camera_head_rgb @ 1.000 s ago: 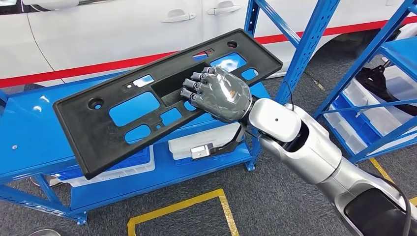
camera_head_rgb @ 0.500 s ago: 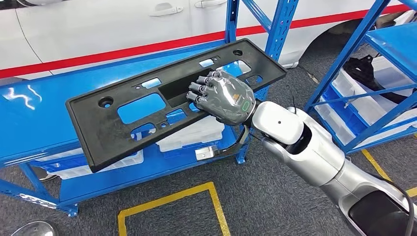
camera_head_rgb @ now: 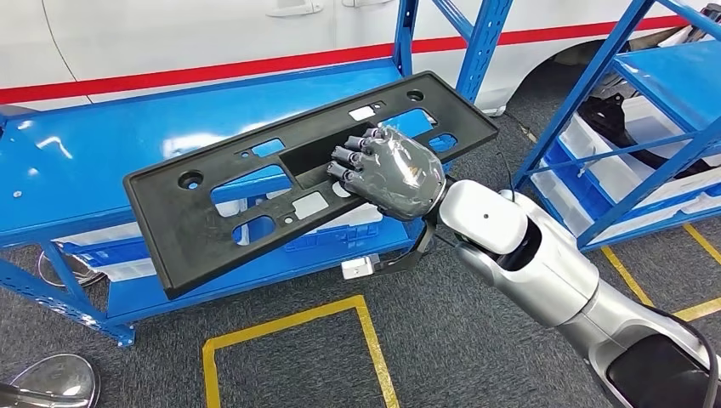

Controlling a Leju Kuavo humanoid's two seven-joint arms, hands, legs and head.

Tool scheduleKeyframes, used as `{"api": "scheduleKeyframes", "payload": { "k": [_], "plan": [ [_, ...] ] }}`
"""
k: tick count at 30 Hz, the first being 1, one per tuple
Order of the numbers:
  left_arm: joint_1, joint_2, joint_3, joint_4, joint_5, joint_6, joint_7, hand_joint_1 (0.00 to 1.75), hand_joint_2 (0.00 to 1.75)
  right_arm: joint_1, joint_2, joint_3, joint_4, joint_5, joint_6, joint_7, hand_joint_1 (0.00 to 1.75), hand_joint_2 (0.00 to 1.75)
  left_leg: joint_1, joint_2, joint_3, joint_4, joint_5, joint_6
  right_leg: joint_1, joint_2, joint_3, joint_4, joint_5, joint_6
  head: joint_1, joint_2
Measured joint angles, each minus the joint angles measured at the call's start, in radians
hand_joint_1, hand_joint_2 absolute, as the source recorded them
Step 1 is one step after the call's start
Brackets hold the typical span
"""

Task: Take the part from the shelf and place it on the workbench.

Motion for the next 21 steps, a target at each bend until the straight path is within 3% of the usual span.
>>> {"api": "scheduleKeyframes", "payload": {
  "k": [1,3,5,7,8,10,12,13,14,15,16,17,19,21],
  "plan": [
    [0.000,-0.002,0.000,0.000,0.001,0.003,-0.004,0.00,1.75,0.002,-0.001,0.000,0.000,0.004,-0.001,0.003,1.75,1.75,-0.001,0.000,-0.013,0.004,0.009,-0.002,0.002,0.000,0.051,-0.053,0.021,-0.005,0.000,0.000],
    [0.000,-0.010,0.000,0.000,0.006,0.006,-0.016,0.00,1.75,0.005,-0.002,0.000,0.000,0.014,-0.007,0.004,1.75,1.75,-0.004,-0.001,-0.029,0.007,0.024,-0.009,0.008,-0.002,0.161,-0.198,0.010,-0.021,0.000,0.000],
    [-0.002,-0.017,0.000,0.000,0.010,0.007,-0.026,0.00,1.75,0.007,-0.002,0.000,0.000,0.023,-0.016,0.003,1.75,1.75,-0.001,-0.001,-0.031,0.002,0.041,-0.021,0.015,-0.004,0.209,-0.279,-0.012,-0.034,0.000,0.000],
    [-0.003,-0.019,0.000,0.000,0.012,0.005,-0.030,0.00,1.75,0.010,-0.003,0.000,0.001,0.029,-0.022,0.003,1.75,1.75,0.001,-0.002,-0.033,-0.005,0.052,-0.034,0.015,-0.007,0.205,-0.297,0.009,-0.045,0.000,0.000],
    [-0.004,-0.020,0.000,0.000,0.012,0.004,-0.031,0.00,1.75,0.011,-0.003,-0.001,0.001,0.030,-0.023,0.003,1.75,1.75,0.000,-0.004,-0.040,0.004,0.037,-0.039,0.011,-0.009,0.200,-0.307,0.022,-0.053,0.000,0.000],
    [-0.005,-0.022,0.000,0.000,0.012,0.004,-0.032,0.00,1.75,0.013,-0.001,-0.001,0.001,0.030,-0.025,0.003,1.75,1.75,0.003,-0.007,-0.063,0.074,-0.046,-0.048,0.003,-0.013,0.180,-0.320,0.052,-0.063,-0.001,0.000],
    [-0.005,-0.024,0.000,0.000,0.013,0.003,-0.033,0.00,1.75,0.015,-0.001,0.000,0.002,0.030,-0.025,0.003,1.75,1.75,0.011,-0.008,-0.090,0.195,-0.133,-0.059,0.001,-0.013,0.149,-0.317,0.074,-0.065,-0.001,0.000],
    [-0.006,-0.023,0.000,0.000,0.013,0.003,-0.033,0.00,1.75,0.018,-0.001,0.000,0.002,0.030,-0.025,0.003,1.75,1.75,0.015,-0.007,-0.095,0.245,-0.146,-0.065,-0.001,-0.013,0.132,-0.312,0.084,-0.062,-0.001,0.000],
    [-0.006,-0.023,0.000,0.000,0.013,0.003,-0.033,0.00,1.75,0.020,-0.001,0.000,0.002,0.031,-0.025,0.003,1.75,1.75,0.019,-0.007,-0.087,0.268,-0.134,-0.071,-0.003,-0.013,0.113,-0.305,0.093,-0.058,-0.002,0.000],
    [-0.007,-0.023,0.001,0.000,0.013,0.003,-0.033,0.00,1.75,0.022,-0.001,0.000,0.002,0.031,-0.025,0.003,1.75,1.75,0.023,-0.007,-0.065,0.260,-0.107,-0.076,-0.007,-0.013,0.094,-0.296,0.100,-0.052,-0.002,0.000],
    [-0.008,-0.023,0.001,0.000,0.013,0.003,-0.033,0.00,1.75,0.023,-0.001,-0.001,0.003,0.031,-0.025,0.003,1.75,1.75,0.028,-0.007,-0.026,0.219,-0.078,-0.082,-0.012,-0.013,0.075,-0.285,0.106,-0.046,-0.002,0.000],
    [-0.010,-0.023,0.001,0.000,0.013,0.003,-0.033,0.00,1.75,0.023,-0.001,-0.001,0.003,0.032,-0.025,0.003,1.75,1.75,0.030,-0.008,0.018,0.158,-0.070,-0.088,-0.015,-0.013,0.057,-0.272,0.112,-0.039,-0.002,0.000],
    [-0.014,-0.024,0.001,0.000,0.013,0.003,-0.033,0.00,1.75,0.024,-0.001,-0.001,0.002,0.033,-0.026,0.003,1.75,1.75,0.028,-0.013,0.088,0.048,-0.090,-0.085,-0.016,-0.013,0.033,-0.251,0.122,-0.025,-0.001,0.000],
    [-0.016,-0.024,0.001,0.000,0.014,0.003,-0.034,0.00,1.75,0.024,-0.001,-0.001,0.003,0.035,-0.025,0.002,1.75,1.75,0.022,-0.017,0.097,0.017,-0.103,-0.066,-0.015,-0.013,0.024,-0.248,0.139,-0.010,0.000,0.000]
  ]
}}
